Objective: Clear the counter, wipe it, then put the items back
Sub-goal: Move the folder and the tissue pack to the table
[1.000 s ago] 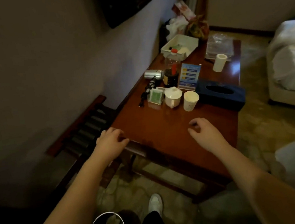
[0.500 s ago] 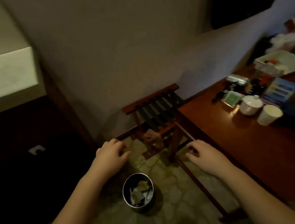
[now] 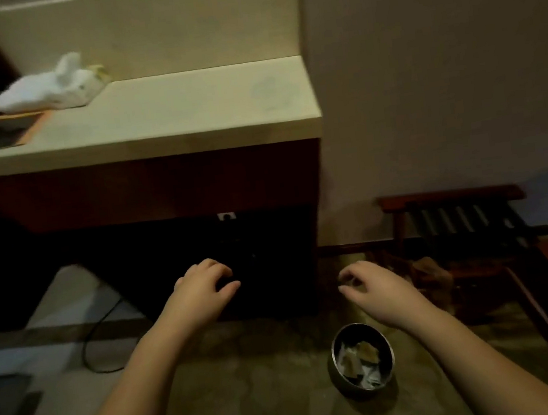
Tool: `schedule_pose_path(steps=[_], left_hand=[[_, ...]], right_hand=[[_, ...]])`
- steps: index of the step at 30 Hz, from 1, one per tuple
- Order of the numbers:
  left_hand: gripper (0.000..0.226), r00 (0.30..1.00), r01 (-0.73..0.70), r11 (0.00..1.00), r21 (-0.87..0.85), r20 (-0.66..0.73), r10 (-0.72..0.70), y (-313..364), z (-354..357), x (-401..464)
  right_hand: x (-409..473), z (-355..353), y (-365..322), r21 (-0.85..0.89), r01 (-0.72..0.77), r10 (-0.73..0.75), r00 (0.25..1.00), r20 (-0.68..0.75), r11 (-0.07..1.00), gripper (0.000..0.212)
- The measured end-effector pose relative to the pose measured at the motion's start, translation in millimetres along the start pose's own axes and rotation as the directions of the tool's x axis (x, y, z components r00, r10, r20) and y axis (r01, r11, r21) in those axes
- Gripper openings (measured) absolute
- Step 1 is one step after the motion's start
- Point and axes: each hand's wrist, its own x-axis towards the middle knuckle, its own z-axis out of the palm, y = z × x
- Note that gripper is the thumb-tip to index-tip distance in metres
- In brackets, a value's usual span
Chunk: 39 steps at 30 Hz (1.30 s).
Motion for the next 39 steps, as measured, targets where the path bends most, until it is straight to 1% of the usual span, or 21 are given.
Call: schedule_pose_path(steps=[4, 8, 10, 13, 18, 22, 27, 30, 35, 39], left_hand=[[0.034, 0.995, 0.089, 0.995, -0.035, -0.045, -0.090, -81.9, -51.7, 3.0], [0.031, 0.979, 0.128, 0.991, -0.045, -0.154, -0.133, -153.1, -104.4, 11.5], [0.031, 0.965, 0.145, 0.988, -0.056, -0.212, -0.154, -183.5, -127.9, 15.9], [0.033, 0.948, 0.169, 0.984, -0.063, -0.261, -0.180, -223.5, -158.9, 20.2], [0.030, 0.923, 0.172, 0.982, -0.073, -0.337, -0.186, -273.2, -201.8, 27.3], [0.027, 0.874, 0.207, 0.974, -0.089, -0.430, -0.225, -301.4, -235.4, 41.7], [0.024, 0.833, 0.289, 0.949, -0.127, -0.455, -0.314, -329.9, -276.9, 71.6], [0.021, 0.808, 0.344, 0.926, -0.152, -0.454, -0.375, -348.7, -294.1, 97.3], [0.023, 0.784, 0.416, 0.894, -0.164, -0.433, -0.444, -383.3, -312.8, 140.8], [0.029, 0.750, 0.501, 0.855, -0.132, -0.426, -0.506, -412.3, -328.3, 177.1]], right_hand=[[56.5, 2.9, -78.7, 0.015, 0.129, -0.130, 0.991, 0.014, 0.991, 0.034], [107.8, 1.3, -158.9, 0.025, 0.225, -0.225, 0.974, -0.001, 0.974, 0.035], [130.4, 0.1, -197.8, 0.020, 0.259, -0.259, 0.966, -0.015, 0.966, 0.034], [162.7, -1.0, -251.2, -0.002, 0.296, -0.296, 0.955, -0.034, 0.955, 0.032], [206.7, -3.8, -317.5, -0.034, 0.343, -0.345, 0.933, -0.104, 0.939, 0.030], [242.4, -18.7, -356.7, 0.002, 0.346, -0.341, 0.926, -0.164, 0.938, 0.026], [306.6, -38.8, -389.5, 0.021, 0.298, -0.288, 0.935, -0.209, 0.954, 0.024], [349.3, -50.3, -404.3, 0.047, 0.245, -0.231, 0.952, -0.200, 0.968, 0.027], [423.2, -70.5, -428.5, -0.129, 0.207, -0.229, 0.954, -0.192, 0.970, 0.035], [483.4, -80.4, -451.6, -0.180, 0.180, -0.213, 0.959, -0.186, 0.967, 0.038]])
